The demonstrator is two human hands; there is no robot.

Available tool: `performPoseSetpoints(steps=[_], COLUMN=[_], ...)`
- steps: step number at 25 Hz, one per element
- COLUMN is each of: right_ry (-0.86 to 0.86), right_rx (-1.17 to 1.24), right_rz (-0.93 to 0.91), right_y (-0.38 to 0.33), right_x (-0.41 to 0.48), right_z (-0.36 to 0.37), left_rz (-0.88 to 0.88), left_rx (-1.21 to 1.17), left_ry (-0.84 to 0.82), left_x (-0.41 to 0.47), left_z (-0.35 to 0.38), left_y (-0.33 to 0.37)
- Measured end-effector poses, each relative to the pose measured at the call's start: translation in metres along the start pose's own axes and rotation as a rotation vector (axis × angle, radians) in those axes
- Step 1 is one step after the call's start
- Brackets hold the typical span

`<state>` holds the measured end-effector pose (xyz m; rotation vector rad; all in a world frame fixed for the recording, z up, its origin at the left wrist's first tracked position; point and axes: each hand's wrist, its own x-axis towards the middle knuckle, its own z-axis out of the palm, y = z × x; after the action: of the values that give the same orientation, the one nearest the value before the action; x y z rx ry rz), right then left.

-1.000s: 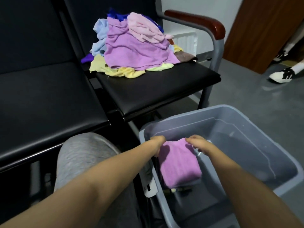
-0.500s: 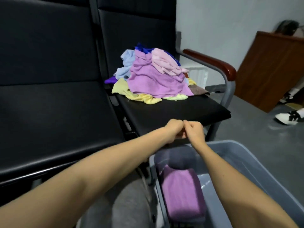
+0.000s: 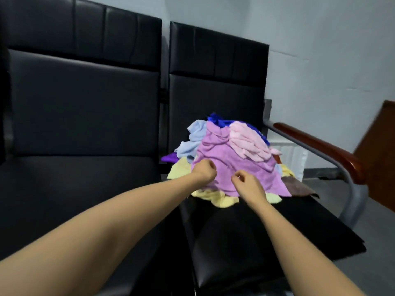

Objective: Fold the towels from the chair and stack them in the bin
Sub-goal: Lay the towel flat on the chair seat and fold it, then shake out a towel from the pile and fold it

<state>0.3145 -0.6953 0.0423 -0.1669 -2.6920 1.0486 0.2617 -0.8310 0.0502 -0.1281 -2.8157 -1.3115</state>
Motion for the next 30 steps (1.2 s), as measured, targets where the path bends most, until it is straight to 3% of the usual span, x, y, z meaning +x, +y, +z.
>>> performPoseSetpoints(steps=[6,11,16,19,21,23,26,30], right_ry=[-0.071,-0.147,-0.014,0.055,0.115,0.190,0.247,0.313], right_rx=[-0.161,-0.215,-0.086,0.130,0.129,0.070,0.052,0.019], right_rz=[-0.082,-0.064,-0.019,0.000,0.009,0.049,0.065,0.075], right_y=[0.008,0.020,0.024,0.008,0.000,-0.009,-0.021,-0.022], right_x=[0.068,0.094,0.095,0.090,0.082,0.075,0.067,0.055], right_z=[0.028,0.051,0.056,0.044,0.034,0.021,0.004,0.000], left_rz=[0.108,0.085,0.130,0.198,0.263,0.327,0.221,-0.069], left_rx=[0.046,0.071,0.099,-0.261,-0.576,-0.761,-0.824,-0.537], left_ry=[0.136,0.052,0.200,0.077,-0.054,-0.019,0.025,-0.151], left_x=[0.086,0.133,0.109,0.082,0.059,0.044,0.034,0.033], left_z=[0.009,0.026,0.021,0.009,-0.004,-0.014,-0.027,-0.033], left_y=[0.006,0.002,0.008,0.025,0.041,0.053,0.052,0.023])
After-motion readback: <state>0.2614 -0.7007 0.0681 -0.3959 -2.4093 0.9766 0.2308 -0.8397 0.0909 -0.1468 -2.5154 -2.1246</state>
